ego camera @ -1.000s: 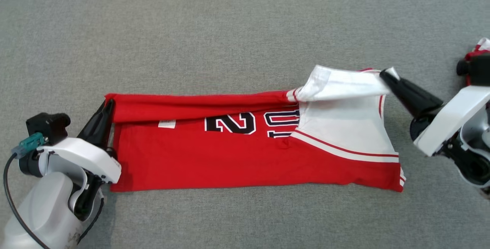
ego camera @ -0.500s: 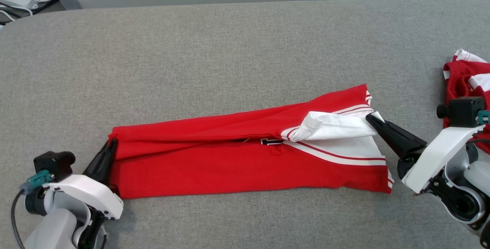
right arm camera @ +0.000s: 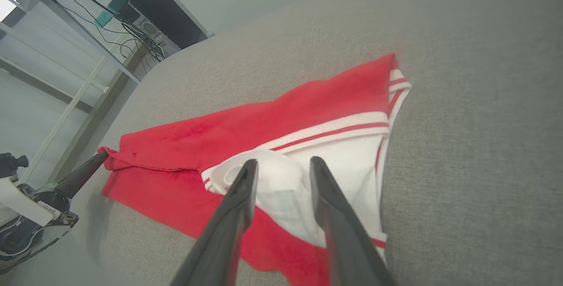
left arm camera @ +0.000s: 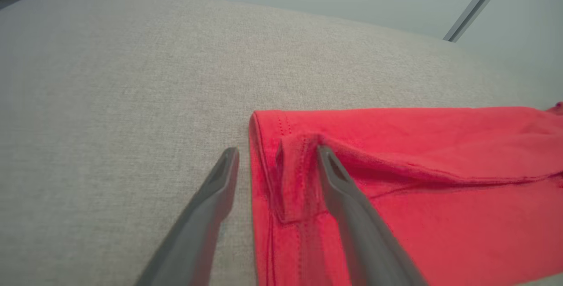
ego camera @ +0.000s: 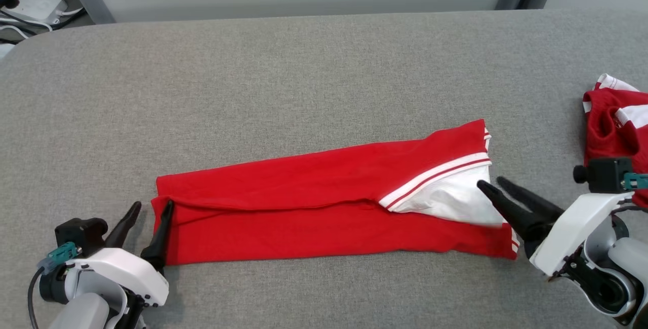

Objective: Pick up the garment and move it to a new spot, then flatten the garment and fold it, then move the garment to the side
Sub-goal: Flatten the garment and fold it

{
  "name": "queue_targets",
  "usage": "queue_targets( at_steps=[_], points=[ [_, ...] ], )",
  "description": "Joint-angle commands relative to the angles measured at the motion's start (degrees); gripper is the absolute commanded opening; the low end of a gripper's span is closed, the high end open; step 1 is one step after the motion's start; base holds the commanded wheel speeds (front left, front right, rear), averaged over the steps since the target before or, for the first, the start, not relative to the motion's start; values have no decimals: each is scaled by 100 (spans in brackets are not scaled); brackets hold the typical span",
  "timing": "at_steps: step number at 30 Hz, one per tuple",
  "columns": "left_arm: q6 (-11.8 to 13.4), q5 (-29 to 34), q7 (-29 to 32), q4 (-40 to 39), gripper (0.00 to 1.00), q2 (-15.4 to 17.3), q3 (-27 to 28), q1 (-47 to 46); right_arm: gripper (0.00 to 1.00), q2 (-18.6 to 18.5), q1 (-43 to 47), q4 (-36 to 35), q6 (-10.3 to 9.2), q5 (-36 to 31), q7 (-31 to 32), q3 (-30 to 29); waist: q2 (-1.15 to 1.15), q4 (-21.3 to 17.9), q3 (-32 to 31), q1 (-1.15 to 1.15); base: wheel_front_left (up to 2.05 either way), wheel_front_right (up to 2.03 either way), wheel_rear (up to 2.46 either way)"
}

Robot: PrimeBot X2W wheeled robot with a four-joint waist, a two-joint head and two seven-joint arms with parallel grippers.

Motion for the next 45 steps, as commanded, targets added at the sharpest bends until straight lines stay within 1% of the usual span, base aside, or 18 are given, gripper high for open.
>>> queue_targets(
  at_steps=[1, 4, 6, 8, 10, 13, 16, 19, 23, 25, 28, 29, 30, 38, 45],
  points=[
    [65, 118, -35, -123, 100, 229, 284, -47, 100, -180, 210, -13, 24, 34, -154, -60, 0, 10, -24, 0, 0, 0, 0],
    [264, 428, -35, -420, 100, 185, 575, 77, 100, -213, 233, 113, 24, 2, -392, -187, 0, 38, -72, 0, 0, 0, 0],
    [427, 679, -35, -691, 100, 128, 768, 207, 100, -200, 212, 355, 24, -136, -601, -349, 0, 61, -100, 0, 0, 0, 0],
    [598, 922, -35, -993, 100, 42, 956, 340, 100, -101, 181, 664, 24, -330, -753, -612, 0, 86, -111, 0, 0, 0, 0],
    [727, 1113, -35, -1296, 100, -88, 1169, 476, 100, 52, 167, 991, 24, -613, -811, -906, 0, 110, -123, 0, 0, 0, 0],
    [920, 1467, -35, -1750, 100, -284, 1409, 681, 100, 394, 204, 1372, 24, -1160, -824, -1669, 0, 147, -125, 0, 0, 0, 0],
    [1038, 1761, -35, -2134, 100, -496, 1619, 871, 100, 756, 413, 1582, 24, -1796, -826, -2247, 0, 193, -129, 0, 0, 0, 0],
    [1085, 1945, -35, -2453, 100, -721, 1832, 1055, 100, 1077, 634, 1729, 24, -2316, -826, -2608, 0, 246, -133, 0, 0, 0, 0],
    [1036, 2126, -35, -2714, 100, -986, 2043, 1267, 100, 1395, 885, 1918, 24, -2864, -827, -2909, 0, 329, -155, 0, 0, 0, 0],
    [993, 2225, -35, -2789, 100, -1081, 2102, 1352, 100, 1536, 993, 2011, 24, -3017, -827, -3000, 0, 365, -165, 0, 0, 0, 0],
    [889, 2347, -35, -2806, 100, -1165, 2203, 1412, 100, 1678, 1103, 2181, 24, -3200, -827, -3072, 0, 415, -171, 0, 0, 0, 0],
    [808, 2421, -35, -2781, 100, -1216, 2253, 1423, 100, 1755, 1163, 2351, 24, -3267, -827, -3057, 0, 446, -178, 0, 0, 0, 0],
    [783, 2459, -35, -2778, 100, -1249, 2267, 1430, 100, 1782, 1174, 2424, 24, -3298, -827, -3031, 0, 462, -176, 0, 0, 0, 0],
    [649, 2687, -35, -2790, 100, -1408, 2323, 1394, 100, 1941, 1124, 2779, 24, -3194, -775, -2831, 0, 557, -128, 0, 0, 0, 0],
    [524, 2835, -35, -2839, 100, -1501, 2372, 1288, 100, 1965, 975, 2994, 24, -3005, -654, -2654, 0, 678, -32, 0, 0, 0, 0]
  ],
)
